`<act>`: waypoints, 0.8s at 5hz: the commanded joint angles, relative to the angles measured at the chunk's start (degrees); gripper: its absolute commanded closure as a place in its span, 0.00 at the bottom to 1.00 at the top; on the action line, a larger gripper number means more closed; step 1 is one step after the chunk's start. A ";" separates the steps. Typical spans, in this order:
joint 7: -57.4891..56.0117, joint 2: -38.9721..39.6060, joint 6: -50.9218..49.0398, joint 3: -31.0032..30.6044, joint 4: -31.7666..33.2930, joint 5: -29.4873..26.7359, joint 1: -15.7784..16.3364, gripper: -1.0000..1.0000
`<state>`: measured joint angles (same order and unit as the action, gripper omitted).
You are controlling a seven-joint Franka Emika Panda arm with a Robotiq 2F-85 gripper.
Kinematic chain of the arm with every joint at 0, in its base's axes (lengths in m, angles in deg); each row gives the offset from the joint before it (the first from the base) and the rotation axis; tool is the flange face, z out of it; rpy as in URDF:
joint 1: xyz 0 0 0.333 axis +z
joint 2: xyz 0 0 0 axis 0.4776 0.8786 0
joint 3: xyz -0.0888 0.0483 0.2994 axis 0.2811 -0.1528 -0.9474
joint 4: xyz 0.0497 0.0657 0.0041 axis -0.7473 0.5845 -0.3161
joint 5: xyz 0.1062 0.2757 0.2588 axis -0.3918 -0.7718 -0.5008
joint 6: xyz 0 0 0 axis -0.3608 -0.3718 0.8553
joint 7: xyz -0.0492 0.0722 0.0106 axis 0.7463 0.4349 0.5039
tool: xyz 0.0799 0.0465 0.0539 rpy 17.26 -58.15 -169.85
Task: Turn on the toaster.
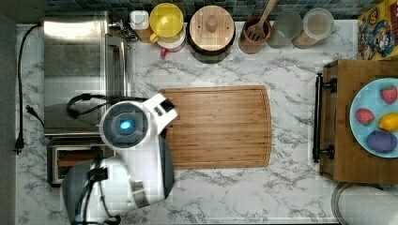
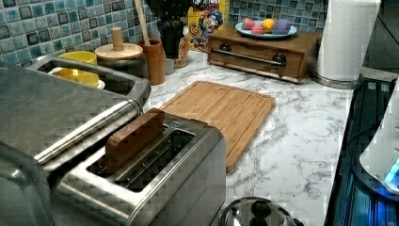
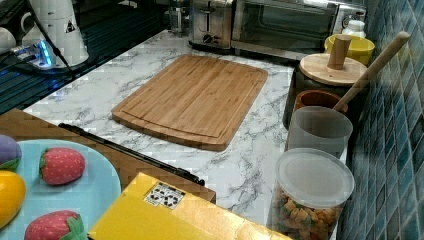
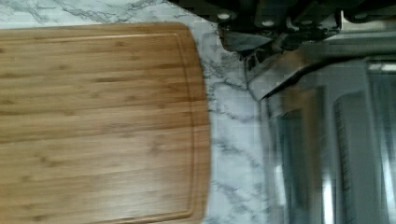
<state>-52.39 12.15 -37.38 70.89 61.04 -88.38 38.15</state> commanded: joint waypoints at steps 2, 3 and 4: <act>-4.11 3.24 -4.57 -2.82 2.52 -1.13 1.90 1.00; -4.99 1.33 -3.46 -2.39 4.23 -2.37 2.31 1.00; -6.09 0.22 -2.73 -2.53 6.90 -2.85 3.36 1.00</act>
<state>-53.46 13.92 -39.57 67.95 65.40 -88.38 41.25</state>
